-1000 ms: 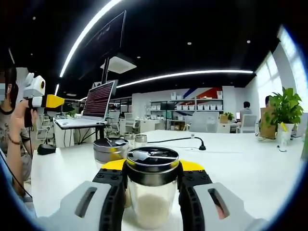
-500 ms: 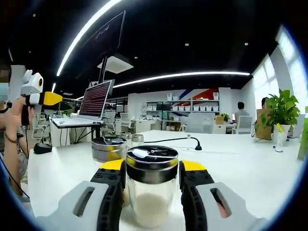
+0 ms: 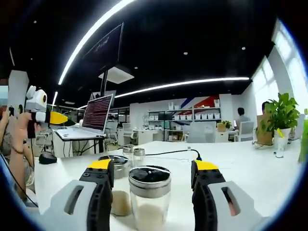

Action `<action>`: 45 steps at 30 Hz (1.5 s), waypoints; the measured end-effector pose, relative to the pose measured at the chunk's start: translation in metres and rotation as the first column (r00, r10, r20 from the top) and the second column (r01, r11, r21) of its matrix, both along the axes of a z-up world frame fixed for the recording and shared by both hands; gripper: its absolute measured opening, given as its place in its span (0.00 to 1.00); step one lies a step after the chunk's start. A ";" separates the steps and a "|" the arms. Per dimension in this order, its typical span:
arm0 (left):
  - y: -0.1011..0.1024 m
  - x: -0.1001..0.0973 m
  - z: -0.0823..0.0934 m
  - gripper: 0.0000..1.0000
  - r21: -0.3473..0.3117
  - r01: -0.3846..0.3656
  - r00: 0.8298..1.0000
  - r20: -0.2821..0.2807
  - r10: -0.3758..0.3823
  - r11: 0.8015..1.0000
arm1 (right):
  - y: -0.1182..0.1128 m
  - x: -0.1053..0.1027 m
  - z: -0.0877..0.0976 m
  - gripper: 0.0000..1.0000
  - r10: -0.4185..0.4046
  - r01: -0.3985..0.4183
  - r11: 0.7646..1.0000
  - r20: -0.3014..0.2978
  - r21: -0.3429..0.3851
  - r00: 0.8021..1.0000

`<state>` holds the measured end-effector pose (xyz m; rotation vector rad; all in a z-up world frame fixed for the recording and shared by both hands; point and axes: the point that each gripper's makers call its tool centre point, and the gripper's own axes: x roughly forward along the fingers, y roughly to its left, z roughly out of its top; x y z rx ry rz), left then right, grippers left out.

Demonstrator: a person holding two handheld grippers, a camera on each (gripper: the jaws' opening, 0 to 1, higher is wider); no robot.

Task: Rotate the seasoning bottle until the label or dispensing opening points toward the visible target arrow and the bottle remains upright within the marked orientation range

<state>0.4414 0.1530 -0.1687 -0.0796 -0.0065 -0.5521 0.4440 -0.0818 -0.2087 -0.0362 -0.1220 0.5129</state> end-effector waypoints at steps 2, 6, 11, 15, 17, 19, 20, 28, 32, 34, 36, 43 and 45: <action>0.002 0.001 0.000 0.90 -0.002 -0.002 1.000 -0.001 0.002 1.000 | 0.004 -0.001 0.005 0.67 0.033 -0.033 0.999 -0.006 -0.015 0.999; 0.005 0.003 -0.001 0.90 -0.005 -0.010 1.000 -0.005 0.010 1.000 | 0.012 -0.010 0.011 0.71 0.126 -0.128 0.992 -0.038 -0.025 0.991; 0.005 0.003 -0.002 0.90 -0.005 -0.009 1.000 -0.009 0.009 1.000 | -0.001 -0.012 0.034 0.72 0.150 -0.149 0.987 0.010 -0.056 0.989; 0.004 0.002 -0.003 0.90 -0.004 -0.009 1.000 -0.011 0.009 1.000 | -0.013 -0.006 0.049 0.70 0.153 -0.152 0.987 0.016 -0.060 0.988; 0.004 0.001 -0.002 0.90 -0.002 -0.006 1.000 -0.007 0.006 1.000 | -0.017 -0.004 0.049 0.71 0.149 -0.147 0.983 0.009 -0.113 0.989; 0.005 0.001 0.000 0.90 -0.008 -0.008 1.000 -0.004 0.007 1.000 | -0.020 -0.003 0.052 0.71 0.161 -0.160 0.980 0.002 -0.118 0.987; 0.006 0.002 -0.001 0.90 -0.009 -0.011 1.000 -0.004 0.011 1.000 | -0.022 -0.002 0.053 0.71 0.169 -0.167 0.978 0.003 -0.126 0.986; 0.007 0.004 -0.002 0.90 -0.005 -0.019 1.000 -0.011 0.019 1.000 | -0.026 0.009 0.051 0.69 0.382 -0.380 0.921 0.009 -0.087 0.924; 0.005 0.004 -0.002 0.90 0.001 -0.013 1.000 -0.011 0.013 1.000 | -0.025 0.020 0.032 0.70 0.483 -0.486 0.872 -0.069 -0.055 0.873; 0.004 0.005 -0.003 0.90 0.003 -0.012 1.000 -0.012 0.012 1.000 | -0.022 0.021 0.025 0.70 0.539 -0.543 0.838 -0.077 -0.050 0.839; 0.003 0.005 -0.004 0.90 0.005 -0.012 1.000 -0.015 0.012 1.000 | -0.019 0.021 0.014 0.70 0.598 -0.605 0.793 -0.097 -0.070 0.795; 0.005 0.005 -0.003 0.90 0.004 -0.020 1.000 -0.011 0.020 1.000 | -0.016 0.022 -0.007 0.69 0.741 -0.747 0.664 -0.117 -0.014 0.661; 0.006 0.006 -0.003 0.90 0.004 -0.022 1.000 -0.012 0.022 1.000 | -0.012 0.019 -0.013 0.69 0.752 -0.761 0.649 -0.129 -0.023 0.646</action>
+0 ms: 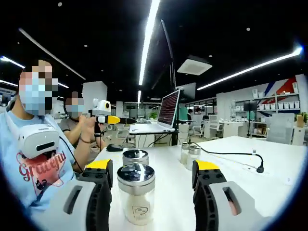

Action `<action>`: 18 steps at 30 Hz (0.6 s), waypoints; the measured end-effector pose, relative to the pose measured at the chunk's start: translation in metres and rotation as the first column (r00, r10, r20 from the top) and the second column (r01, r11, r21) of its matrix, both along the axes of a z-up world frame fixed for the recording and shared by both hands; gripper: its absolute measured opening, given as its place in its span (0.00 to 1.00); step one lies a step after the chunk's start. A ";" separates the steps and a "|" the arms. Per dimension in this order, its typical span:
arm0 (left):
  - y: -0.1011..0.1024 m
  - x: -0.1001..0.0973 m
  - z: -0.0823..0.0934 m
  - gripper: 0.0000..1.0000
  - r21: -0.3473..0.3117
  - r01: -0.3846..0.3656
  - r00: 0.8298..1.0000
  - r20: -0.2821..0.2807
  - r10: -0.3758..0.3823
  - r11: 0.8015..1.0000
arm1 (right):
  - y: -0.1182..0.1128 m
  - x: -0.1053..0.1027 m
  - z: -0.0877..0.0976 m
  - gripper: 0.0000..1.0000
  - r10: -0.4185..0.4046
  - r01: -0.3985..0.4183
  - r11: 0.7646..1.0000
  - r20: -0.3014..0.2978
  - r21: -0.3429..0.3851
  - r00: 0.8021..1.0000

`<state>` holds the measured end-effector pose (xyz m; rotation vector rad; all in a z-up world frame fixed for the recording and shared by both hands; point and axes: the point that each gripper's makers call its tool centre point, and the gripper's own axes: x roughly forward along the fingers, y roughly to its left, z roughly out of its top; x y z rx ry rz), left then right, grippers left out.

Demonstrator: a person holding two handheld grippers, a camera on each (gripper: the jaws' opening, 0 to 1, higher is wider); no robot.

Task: Rotate the seasoning bottle until the label or dispensing opening points toward the visible target arrow and the bottle remains upright within the marked orientation range

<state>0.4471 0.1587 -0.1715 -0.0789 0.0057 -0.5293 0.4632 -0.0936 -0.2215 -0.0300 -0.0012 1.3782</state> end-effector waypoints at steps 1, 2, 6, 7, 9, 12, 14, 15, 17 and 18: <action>0.000 0.000 0.000 0.90 0.001 0.000 1.000 -0.001 0.000 1.000 | 0.001 -0.002 -0.002 0.69 0.018 -0.018 1.000 0.000 -0.003 1.000; 0.000 0.000 -0.001 0.90 0.001 0.001 1.000 -0.002 -0.001 1.000 | 0.002 -0.003 -0.003 0.69 0.032 -0.032 0.999 0.001 -0.004 1.000; -0.002 -0.001 -0.001 0.90 0.004 0.009 1.000 -0.002 -0.009 1.000 | 0.009 -0.016 -0.012 0.66 0.096 -0.093 0.993 0.043 -0.068 0.994; -0.002 -0.001 0.000 0.90 0.006 0.009 1.000 -0.001 -0.009 1.000 | 0.011 -0.018 -0.012 0.65 0.107 -0.104 0.992 0.039 -0.067 0.993; -0.001 0.000 0.000 0.90 0.005 0.008 1.000 0.000 -0.008 1.000 | 0.015 -0.019 -0.014 0.64 0.114 -0.112 0.991 0.026 -0.067 0.993; 0.000 0.000 0.000 0.90 0.004 0.004 1.000 -0.002 -0.004 1.000 | 0.020 -0.022 -0.019 0.63 0.142 -0.141 0.988 0.012 -0.063 0.990; 0.000 0.000 0.000 0.89 0.006 0.007 1.000 -0.003 -0.007 1.000 | 0.024 -0.025 -0.020 0.60 0.170 -0.169 0.985 -0.002 -0.044 0.986; 0.000 0.000 0.000 0.90 0.006 0.008 1.000 -0.003 -0.008 1.000 | 0.025 -0.026 -0.020 0.59 0.182 -0.182 0.983 -0.011 -0.031 0.983; 0.000 0.000 0.000 0.90 -0.001 0.007 1.000 -0.007 -0.007 1.000 | 0.029 -0.027 -0.022 0.57 0.196 -0.196 0.980 -0.022 -0.017 0.980; 0.001 0.000 0.000 0.90 0.000 0.006 1.000 -0.006 -0.006 1.000 | 0.031 -0.028 -0.023 0.55 0.199 -0.199 0.980 -0.025 -0.015 0.980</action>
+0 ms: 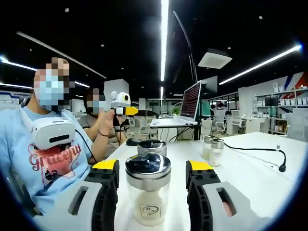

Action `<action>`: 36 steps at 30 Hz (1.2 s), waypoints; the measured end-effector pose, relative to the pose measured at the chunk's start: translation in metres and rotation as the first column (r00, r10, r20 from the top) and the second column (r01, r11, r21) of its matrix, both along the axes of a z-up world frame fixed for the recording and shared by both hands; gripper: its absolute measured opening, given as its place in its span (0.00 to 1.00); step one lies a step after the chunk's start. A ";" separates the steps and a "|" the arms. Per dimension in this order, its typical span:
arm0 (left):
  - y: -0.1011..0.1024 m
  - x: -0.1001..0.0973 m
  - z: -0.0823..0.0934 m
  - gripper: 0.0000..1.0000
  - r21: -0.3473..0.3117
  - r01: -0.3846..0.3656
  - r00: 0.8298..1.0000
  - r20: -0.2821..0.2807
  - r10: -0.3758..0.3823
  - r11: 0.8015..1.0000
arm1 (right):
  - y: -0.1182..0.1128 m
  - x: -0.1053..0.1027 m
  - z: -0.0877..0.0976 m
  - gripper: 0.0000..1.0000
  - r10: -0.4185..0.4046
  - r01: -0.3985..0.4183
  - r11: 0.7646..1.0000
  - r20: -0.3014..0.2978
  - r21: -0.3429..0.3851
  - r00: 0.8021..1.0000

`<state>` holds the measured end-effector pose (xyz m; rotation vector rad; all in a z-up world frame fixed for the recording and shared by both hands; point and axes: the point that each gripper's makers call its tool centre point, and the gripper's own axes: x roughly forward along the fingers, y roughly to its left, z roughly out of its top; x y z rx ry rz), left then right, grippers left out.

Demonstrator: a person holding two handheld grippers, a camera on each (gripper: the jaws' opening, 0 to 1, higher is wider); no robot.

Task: Rotate the seasoning bottle until the label or dispensing opening points toward the visible target arrow and the bottle remains upright within the marked orientation range

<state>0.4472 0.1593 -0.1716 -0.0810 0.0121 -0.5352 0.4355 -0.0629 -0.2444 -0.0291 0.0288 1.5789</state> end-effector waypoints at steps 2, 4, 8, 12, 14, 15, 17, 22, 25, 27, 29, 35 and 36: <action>0.000 0.000 -0.001 0.90 0.003 -0.001 1.000 -0.003 0.001 1.000 | 0.003 -0.001 -0.002 0.55 0.008 -0.008 1.000 -0.009 0.002 1.000; 0.000 0.001 -0.002 0.90 0.002 -0.002 1.000 -0.004 0.002 1.000 | 0.006 -0.003 -0.002 0.49 0.019 -0.019 1.000 -0.011 0.008 1.000; -0.001 0.000 -0.002 0.90 0.002 0.001 1.000 -0.004 -0.001 1.000 | 0.009 -0.007 -0.003 0.46 0.033 -0.032 0.999 -0.012 0.006 0.999; -0.001 -0.001 -0.001 0.90 0.002 0.000 1.000 0.000 0.000 1.000 | 0.009 -0.012 -0.002 0.39 0.040 -0.040 0.999 0.021 0.026 0.999; -0.001 -0.001 -0.002 0.90 0.001 -0.002 1.000 -0.002 0.002 1.000 | 0.010 -0.012 -0.002 0.39 0.040 -0.041 0.999 0.020 0.036 0.999; -0.001 -0.001 -0.002 0.90 0.002 -0.002 1.000 -0.003 0.002 1.000 | 0.005 -0.007 0.000 0.39 0.039 -0.040 0.998 0.021 0.042 0.999; -0.001 -0.001 -0.002 0.90 0.002 -0.001 1.000 -0.003 0.001 1.000 | 0.005 -0.007 0.001 0.39 0.038 -0.039 0.998 0.020 0.047 0.999; -0.001 0.000 -0.002 0.90 0.005 0.000 1.000 -0.003 0.000 1.000 | 0.004 -0.007 0.001 0.39 0.025 -0.026 0.999 0.022 0.033 0.999; -0.002 -0.001 -0.002 0.90 0.005 0.005 1.000 -0.004 -0.004 1.000 | 0.002 -0.006 0.001 0.39 0.013 -0.014 0.999 0.020 0.037 1.000; -0.003 -0.001 -0.002 0.90 0.007 0.006 1.000 -0.003 -0.006 1.000 | 0.001 -0.006 0.001 0.39 0.012 -0.013 0.999 0.021 0.041 1.000; -0.002 -0.001 -0.002 0.90 0.006 0.005 1.000 -0.003 -0.005 1.000 | 0.001 -0.005 0.001 0.39 0.010 -0.011 0.999 0.020 0.042 1.000; -0.001 0.000 -0.002 0.89 0.004 -0.001 1.000 -0.005 0.001 1.000 | -0.002 -0.003 0.002 0.39 -0.005 0.004 0.999 0.017 0.039 1.000; -0.002 -0.001 -0.002 0.89 0.005 0.001 1.000 -0.004 -0.001 1.000 | -0.003 -0.003 0.002 0.39 -0.010 0.009 0.999 0.017 0.036 1.000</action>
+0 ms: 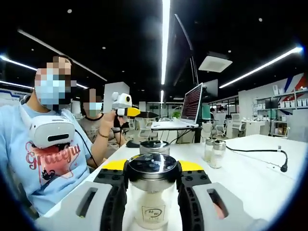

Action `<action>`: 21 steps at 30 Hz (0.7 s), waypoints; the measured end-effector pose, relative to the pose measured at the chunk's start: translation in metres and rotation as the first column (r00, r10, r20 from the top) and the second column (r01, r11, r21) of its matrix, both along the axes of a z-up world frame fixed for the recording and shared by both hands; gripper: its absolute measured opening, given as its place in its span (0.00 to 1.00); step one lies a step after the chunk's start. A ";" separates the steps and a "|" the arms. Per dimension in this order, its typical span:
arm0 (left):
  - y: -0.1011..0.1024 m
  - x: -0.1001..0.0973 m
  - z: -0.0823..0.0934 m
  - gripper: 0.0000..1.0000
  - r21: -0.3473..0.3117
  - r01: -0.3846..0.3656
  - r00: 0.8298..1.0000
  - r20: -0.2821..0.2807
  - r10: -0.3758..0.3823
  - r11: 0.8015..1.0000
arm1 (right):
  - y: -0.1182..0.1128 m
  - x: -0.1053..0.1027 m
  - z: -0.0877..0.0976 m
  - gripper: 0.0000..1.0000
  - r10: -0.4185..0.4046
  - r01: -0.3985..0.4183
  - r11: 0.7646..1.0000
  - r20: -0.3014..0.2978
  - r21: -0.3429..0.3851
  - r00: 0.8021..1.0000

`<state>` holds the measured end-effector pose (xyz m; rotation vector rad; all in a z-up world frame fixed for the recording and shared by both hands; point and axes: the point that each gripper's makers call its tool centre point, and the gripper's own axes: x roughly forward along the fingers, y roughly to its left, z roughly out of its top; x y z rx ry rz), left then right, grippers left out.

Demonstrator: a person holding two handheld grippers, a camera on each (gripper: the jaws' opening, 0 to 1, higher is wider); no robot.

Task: Rotate the seasoning bottle until the label or dispensing opening points toward the visible target arrow and the bottle remains upright within the marked orientation range

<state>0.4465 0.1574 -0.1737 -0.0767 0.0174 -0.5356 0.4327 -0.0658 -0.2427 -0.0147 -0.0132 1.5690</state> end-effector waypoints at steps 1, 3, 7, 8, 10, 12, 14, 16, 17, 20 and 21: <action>0.000 0.000 0.000 0.89 0.000 0.001 1.000 0.003 -0.001 1.000 | 0.000 0.001 0.000 0.39 -0.007 0.007 1.000 0.001 -0.003 1.000; -0.001 0.000 0.000 0.89 0.004 0.006 1.000 0.001 -0.006 1.000 | 0.000 0.002 0.000 0.39 -0.016 0.016 1.000 0.002 -0.006 1.000; 0.000 0.001 -0.001 0.89 0.002 0.004 1.000 -0.002 -0.004 1.000 | -0.001 0.003 0.000 0.39 -0.028 0.028 0.999 -0.002 -0.015 1.000; 0.000 0.000 -0.001 0.89 0.002 0.005 1.000 -0.002 -0.005 1.000 | -0.002 0.003 0.000 0.39 -0.033 0.033 0.999 -0.004 -0.016 0.999; 0.000 0.000 0.000 0.89 0.001 0.004 1.000 0.000 -0.004 1.000 | -0.002 0.004 0.000 0.39 -0.045 0.045 0.999 -0.004 -0.020 0.999; 0.000 0.000 0.001 0.89 0.000 0.002 1.000 0.003 -0.002 1.000 | -0.002 0.005 -0.001 0.39 -0.054 0.054 0.998 -0.004 -0.023 0.999; -0.001 -0.001 0.000 0.89 0.001 0.003 1.000 0.002 -0.003 1.000 | -0.003 0.006 0.000 0.39 -0.065 0.065 0.998 -0.006 -0.025 0.998; -0.001 0.000 -0.001 0.89 0.002 0.002 1.000 0.001 -0.002 1.000 | -0.003 0.007 -0.001 0.39 -0.085 0.085 0.996 -0.007 -0.029 0.996; -0.001 0.000 -0.001 0.89 0.002 0.003 1.000 0.000 -0.003 1.000 | -0.003 0.008 0.000 0.39 -0.095 0.095 0.995 -0.007 -0.030 0.995; -0.002 0.000 -0.001 0.89 0.002 0.007 1.000 -0.001 -0.007 1.000 | -0.003 0.011 0.000 0.39 -0.114 0.114 0.993 -0.003 -0.044 0.993; -0.003 0.000 -0.001 0.89 0.002 0.007 1.000 -0.001 -0.007 1.000 | -0.004 0.012 0.001 0.39 -0.117 0.116 0.992 -0.002 -0.048 0.993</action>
